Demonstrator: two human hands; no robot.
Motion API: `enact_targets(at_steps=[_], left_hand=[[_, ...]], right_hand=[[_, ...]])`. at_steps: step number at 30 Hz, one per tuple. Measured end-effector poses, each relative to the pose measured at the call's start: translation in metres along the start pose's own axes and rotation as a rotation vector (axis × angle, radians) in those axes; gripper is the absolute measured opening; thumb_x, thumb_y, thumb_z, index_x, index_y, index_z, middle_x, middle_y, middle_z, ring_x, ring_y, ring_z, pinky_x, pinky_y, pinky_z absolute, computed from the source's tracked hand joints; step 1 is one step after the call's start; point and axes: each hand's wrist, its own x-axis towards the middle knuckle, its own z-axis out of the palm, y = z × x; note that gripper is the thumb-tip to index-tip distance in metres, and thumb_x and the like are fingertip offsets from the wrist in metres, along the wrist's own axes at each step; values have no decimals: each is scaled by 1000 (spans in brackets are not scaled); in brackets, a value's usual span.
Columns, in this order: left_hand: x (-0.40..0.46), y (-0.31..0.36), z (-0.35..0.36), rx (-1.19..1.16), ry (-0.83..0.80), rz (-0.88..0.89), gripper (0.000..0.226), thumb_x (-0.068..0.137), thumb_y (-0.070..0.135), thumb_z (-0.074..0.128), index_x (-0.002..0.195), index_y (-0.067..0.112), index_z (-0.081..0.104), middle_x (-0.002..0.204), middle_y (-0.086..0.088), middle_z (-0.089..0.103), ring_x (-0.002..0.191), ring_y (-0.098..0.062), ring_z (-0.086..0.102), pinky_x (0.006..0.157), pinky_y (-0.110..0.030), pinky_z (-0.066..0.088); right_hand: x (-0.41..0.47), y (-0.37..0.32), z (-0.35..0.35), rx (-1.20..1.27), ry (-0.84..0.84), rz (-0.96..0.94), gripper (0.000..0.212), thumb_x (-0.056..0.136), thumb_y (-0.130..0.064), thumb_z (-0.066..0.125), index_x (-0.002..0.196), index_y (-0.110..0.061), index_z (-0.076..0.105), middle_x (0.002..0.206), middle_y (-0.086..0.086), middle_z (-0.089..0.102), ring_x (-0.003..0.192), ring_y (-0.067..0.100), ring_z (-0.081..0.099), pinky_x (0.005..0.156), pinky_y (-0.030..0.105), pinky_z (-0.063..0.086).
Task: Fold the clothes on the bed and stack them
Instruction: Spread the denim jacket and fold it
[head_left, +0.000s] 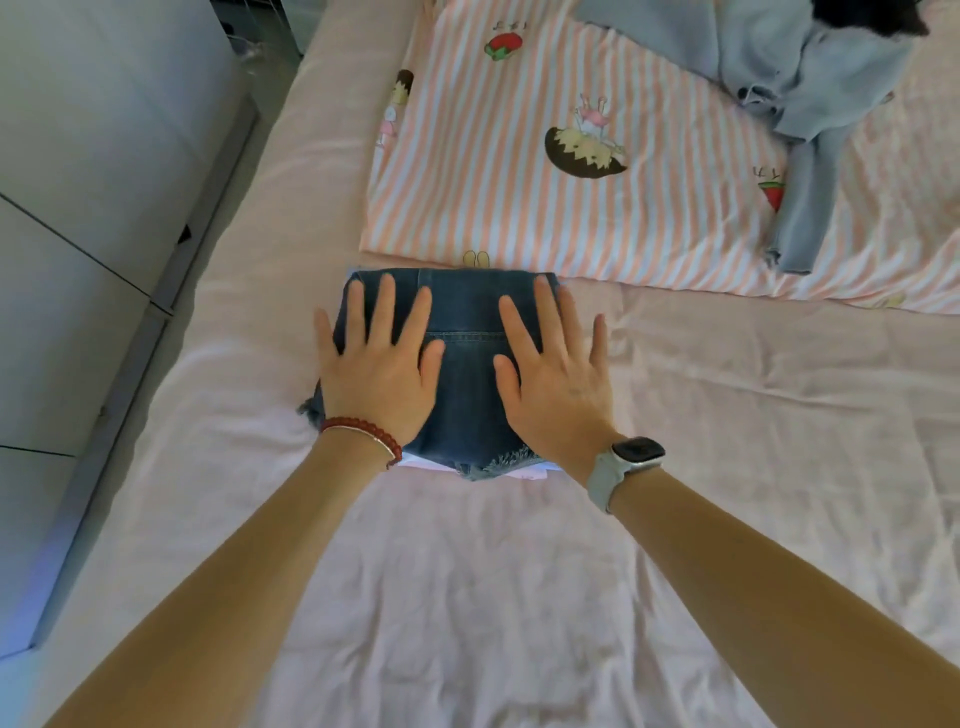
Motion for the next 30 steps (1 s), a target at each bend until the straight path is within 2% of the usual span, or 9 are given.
enact_targets(at_steps=[3, 6, 10, 13, 15, 19, 23, 26, 30], left_hand=[[-6, -1, 26, 18, -173, -13, 63, 94, 50, 25, 149, 28, 4, 157, -9, 3, 143, -34, 0, 112, -57, 2], [-12, -5, 36, 36, -213, 11, 66, 93, 52, 28, 149, 28, 3, 157, -10, 1, 143, -36, -2, 111, -57, 3], [-2, -4, 12, 90, -391, -32, 68, 93, 54, 29, 147, 33, -7, 157, -4, -10, 143, -30, -8, 110, -61, 2], [3, 13, -33, 59, -378, -123, 61, 96, 43, 34, 148, 27, 6, 157, -4, 4, 144, -27, 1, 110, -61, 5], [-2, 37, -69, 5, -292, -145, 57, 96, 37, 37, 147, 22, 17, 156, -6, 13, 143, -26, 9, 111, -57, 9], [-30, 111, -138, -110, -169, -20, 50, 95, 33, 42, 141, 15, 34, 147, -7, 34, 134, -25, 32, 108, -43, 30], [-79, 214, -199, -332, -47, 75, 28, 90, 25, 51, 115, 13, 56, 115, -8, 59, 110, -29, 53, 88, -39, 42], [-127, 307, -226, -354, -63, 144, 39, 91, 27, 50, 128, 16, 49, 129, -6, 54, 119, -26, 48, 98, -38, 35], [-207, 442, -236, -419, -145, 294, 42, 92, 27, 47, 133, 18, 43, 135, -6, 47, 123, -26, 44, 96, -35, 36]], right_hand=[[-4, 4, 23, -13, -175, -21, 56, 97, -45, 27, 148, -31, 10, 157, 6, 2, 144, 28, 0, 112, 51, 10], [-8, 9, 33, 13, -261, -12, 58, 97, -46, 27, 148, -32, 5, 157, 5, -4, 144, 27, -4, 112, 49, 14], [-5, 15, 7, 101, -358, -28, 55, 98, -40, 27, 148, -32, 4, 157, 1, -10, 144, 24, -7, 114, 48, 15], [-19, 32, -37, 135, -363, -4, 56, 99, -35, 31, 149, -31, 6, 157, -2, -6, 144, 23, -4, 115, 49, 10], [-36, 51, -72, 202, -362, 75, 51, 99, -33, 32, 148, -28, 16, 156, -4, 11, 144, 18, 3, 114, 47, 7], [-94, 104, -150, 301, -289, 201, 41, 98, -32, 34, 139, -26, 40, 143, -4, 43, 135, 15, 31, 114, 35, 19], [-182, 175, -232, 365, -120, 334, 36, 97, -28, 40, 131, -24, 52, 133, -2, 55, 123, 19, 48, 102, 27, 34], [-267, 237, -288, 395, -17, 445, 35, 97, -27, 41, 129, -23, 53, 130, -2, 56, 120, 20, 50, 98, 26, 36], [-403, 316, -343, 438, 120, 588, 33, 96, -21, 45, 126, -15, 57, 127, 5, 59, 117, 23, 53, 98, 29, 39]])
